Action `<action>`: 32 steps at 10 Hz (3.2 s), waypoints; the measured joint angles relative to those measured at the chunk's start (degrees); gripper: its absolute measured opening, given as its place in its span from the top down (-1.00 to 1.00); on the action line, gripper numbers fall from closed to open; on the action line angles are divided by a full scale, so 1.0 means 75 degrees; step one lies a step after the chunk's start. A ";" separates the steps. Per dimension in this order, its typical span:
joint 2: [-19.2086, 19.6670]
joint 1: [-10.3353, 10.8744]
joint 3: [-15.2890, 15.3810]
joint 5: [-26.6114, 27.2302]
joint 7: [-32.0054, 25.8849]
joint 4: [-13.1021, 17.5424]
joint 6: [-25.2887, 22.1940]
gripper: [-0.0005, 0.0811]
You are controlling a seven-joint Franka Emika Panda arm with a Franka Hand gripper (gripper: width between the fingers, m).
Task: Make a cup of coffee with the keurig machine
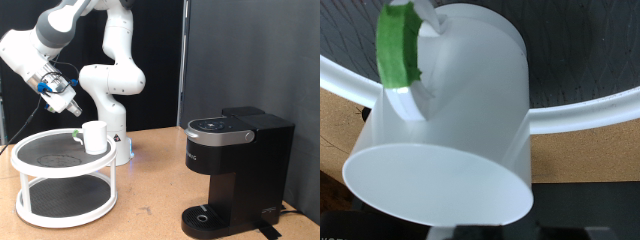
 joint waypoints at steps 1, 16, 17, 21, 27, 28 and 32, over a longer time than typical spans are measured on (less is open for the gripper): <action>-0.0032 -0.0001 -0.0023 0.0000 -0.0015 0.0002 0.0049 0.99; 0.0630 0.0177 0.0179 0.0553 -0.0212 -0.0432 0.1528 -0.81; 0.0690 0.0207 0.0181 0.0579 -0.0223 -0.0445 0.1556 -0.81; 0.0842 0.0261 0.0182 0.0639 -0.0249 -0.0451 0.1600 -0.16; 0.0845 0.0262 0.0178 0.0647 -0.0248 -0.0463 0.1596 0.92; 0.0844 0.0252 0.0161 0.0647 -0.0232 -0.0447 0.1495 0.97; 0.0646 0.0088 0.0021 0.0622 -0.0182 -0.0223 0.0604 0.97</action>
